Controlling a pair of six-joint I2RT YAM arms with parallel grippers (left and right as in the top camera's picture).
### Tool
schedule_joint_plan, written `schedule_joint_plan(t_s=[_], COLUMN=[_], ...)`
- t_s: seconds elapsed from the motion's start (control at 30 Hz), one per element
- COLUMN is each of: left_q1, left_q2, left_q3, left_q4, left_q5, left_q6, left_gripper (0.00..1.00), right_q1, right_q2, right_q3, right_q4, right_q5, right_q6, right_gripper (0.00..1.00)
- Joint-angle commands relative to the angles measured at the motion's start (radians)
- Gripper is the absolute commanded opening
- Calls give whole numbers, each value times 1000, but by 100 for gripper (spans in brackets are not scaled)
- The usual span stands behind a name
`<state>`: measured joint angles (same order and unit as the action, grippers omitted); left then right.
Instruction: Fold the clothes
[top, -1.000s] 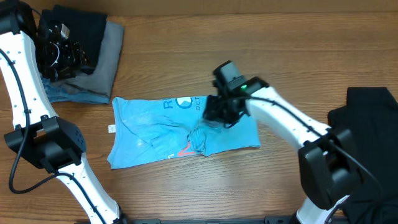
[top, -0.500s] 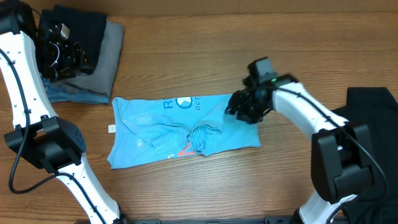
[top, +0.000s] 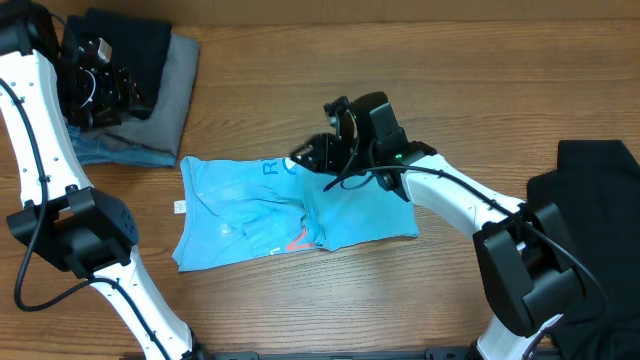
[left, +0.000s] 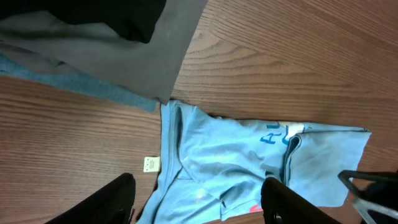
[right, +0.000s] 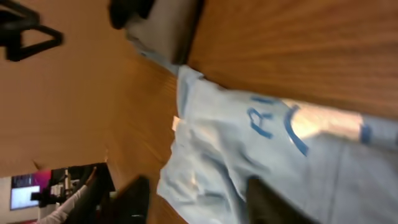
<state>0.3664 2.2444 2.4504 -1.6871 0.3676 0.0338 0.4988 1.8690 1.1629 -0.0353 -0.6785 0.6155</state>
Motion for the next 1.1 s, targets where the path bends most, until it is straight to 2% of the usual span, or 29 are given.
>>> schedule_joint_plan(t_s=[0.0,0.1,0.17,0.33,0.47,0.6,0.73,0.93,1.07], left_q1=[-8,-8,-8,-8,-8,-8,-8,-7,-7], left_q2=[-36,-36,-36,-64,-138,-234,-335,-397,-392], left_q3=[24,24,24,24,24,-14,-163,-515,-793], left_q4=[-3,-3,-3,-3,-3,-3,-3,13,171], left_q5=[18,18,19,26,23,10,-66,-86,-77], left_q6=[23,23,23,23,22,22,7,-4,26], left_gripper=[68,68,68,66,64,74,82,83,88], right_q1=[-26,-73,-107,-146,-149,-149,-159,-175,-176], right_q2=[-26,-30,-35,-45,-100,-208,-338,-463,-472], right_q3=[11,11,11,11,11,11,11,11,11], right_q4=[-5,-122,-261,-542,-642,-659,-663,-670,-694], right_q5=[-40,-91,-109,-109,-58,32,75,76,76], right_q6=[14,13,-6,-205,-288,-295,-295,-294,-294], right_gripper=[60,49,48,50,55,58,62,68,68])
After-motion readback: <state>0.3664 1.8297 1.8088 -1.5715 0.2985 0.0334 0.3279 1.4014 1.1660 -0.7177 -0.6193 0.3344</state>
